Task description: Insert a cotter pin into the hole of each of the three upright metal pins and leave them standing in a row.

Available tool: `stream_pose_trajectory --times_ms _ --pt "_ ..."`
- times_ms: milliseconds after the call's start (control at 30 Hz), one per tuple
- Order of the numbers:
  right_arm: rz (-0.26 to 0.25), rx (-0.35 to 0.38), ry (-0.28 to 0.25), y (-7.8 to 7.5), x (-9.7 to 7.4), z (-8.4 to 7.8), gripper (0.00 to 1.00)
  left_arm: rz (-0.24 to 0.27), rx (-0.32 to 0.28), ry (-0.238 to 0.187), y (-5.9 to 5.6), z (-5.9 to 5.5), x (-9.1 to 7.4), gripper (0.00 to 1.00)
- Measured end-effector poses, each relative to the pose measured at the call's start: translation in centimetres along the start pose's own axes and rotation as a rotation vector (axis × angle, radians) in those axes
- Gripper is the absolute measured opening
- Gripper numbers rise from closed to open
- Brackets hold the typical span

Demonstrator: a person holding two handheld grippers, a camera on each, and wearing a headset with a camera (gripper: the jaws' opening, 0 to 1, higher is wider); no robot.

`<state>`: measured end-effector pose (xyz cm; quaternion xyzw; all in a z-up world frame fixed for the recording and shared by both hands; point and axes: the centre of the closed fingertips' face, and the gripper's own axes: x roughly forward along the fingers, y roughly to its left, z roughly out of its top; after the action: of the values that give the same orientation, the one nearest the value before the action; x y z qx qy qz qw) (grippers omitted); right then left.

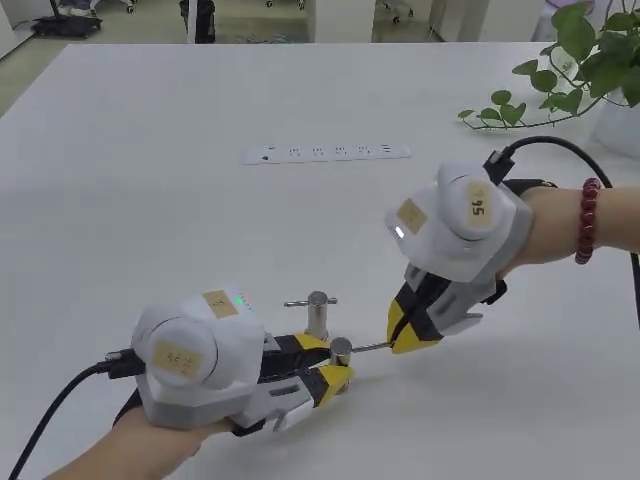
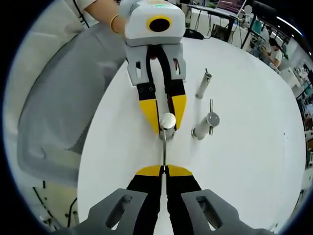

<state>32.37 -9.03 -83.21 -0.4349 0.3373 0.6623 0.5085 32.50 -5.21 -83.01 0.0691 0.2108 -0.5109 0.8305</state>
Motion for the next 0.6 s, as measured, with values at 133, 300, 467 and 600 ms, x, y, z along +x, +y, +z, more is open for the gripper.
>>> stream_pose_trajectory --times_ms 133,300,467,600 --pt "-0.003 0.002 -0.001 -0.1 -0.08 0.16 0.03 0.006 -0.001 0.001 -0.01 0.0 -0.01 0.12" --pt "-0.004 0.01 -0.004 -0.08 -0.19 0.46 0.03 0.017 -0.004 0.002 0.0 -0.02 0.02 0.12" --pt "-0.003 0.029 0.006 -0.03 -0.33 0.55 0.03 0.024 -0.007 0.0 0.02 -0.09 0.07 0.12" --pt "0.0 0.028 0.01 0.18 -0.48 0.84 0.03 0.029 -0.009 0.0 -0.03 -0.14 0.11 0.12"
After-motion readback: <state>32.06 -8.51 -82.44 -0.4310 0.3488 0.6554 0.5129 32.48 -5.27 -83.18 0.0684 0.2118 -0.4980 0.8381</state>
